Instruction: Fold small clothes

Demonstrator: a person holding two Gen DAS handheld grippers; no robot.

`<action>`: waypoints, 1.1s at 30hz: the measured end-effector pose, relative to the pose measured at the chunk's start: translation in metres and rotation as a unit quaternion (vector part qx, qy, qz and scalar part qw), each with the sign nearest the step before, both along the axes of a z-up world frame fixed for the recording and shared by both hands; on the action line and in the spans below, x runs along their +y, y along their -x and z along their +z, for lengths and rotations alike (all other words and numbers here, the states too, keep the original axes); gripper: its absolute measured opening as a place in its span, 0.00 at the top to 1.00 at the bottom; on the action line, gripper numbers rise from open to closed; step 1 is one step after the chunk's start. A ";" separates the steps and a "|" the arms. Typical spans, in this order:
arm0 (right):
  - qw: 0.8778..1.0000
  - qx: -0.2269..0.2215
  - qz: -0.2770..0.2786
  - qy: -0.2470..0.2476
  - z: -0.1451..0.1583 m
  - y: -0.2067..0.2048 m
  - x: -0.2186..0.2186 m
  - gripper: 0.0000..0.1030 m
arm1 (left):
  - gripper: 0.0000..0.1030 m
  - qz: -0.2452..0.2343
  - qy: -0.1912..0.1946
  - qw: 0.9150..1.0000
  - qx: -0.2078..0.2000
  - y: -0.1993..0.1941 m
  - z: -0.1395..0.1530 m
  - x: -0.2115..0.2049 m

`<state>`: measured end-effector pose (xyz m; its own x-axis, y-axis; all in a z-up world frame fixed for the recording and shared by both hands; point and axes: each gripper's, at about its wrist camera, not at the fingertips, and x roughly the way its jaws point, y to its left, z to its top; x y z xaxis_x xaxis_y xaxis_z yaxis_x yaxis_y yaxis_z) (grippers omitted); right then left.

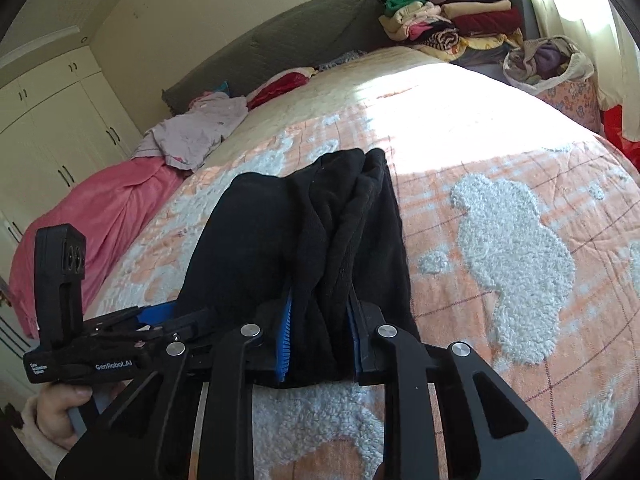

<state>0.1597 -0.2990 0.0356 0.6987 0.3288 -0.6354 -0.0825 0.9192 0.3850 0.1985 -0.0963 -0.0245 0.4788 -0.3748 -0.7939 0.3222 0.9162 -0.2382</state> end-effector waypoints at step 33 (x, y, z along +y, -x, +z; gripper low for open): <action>0.977 -0.102 -0.075 0.170 0.047 0.105 0.036 0.05 | 0.09 0.010 0.000 0.993 -0.118 0.076 0.047 0.033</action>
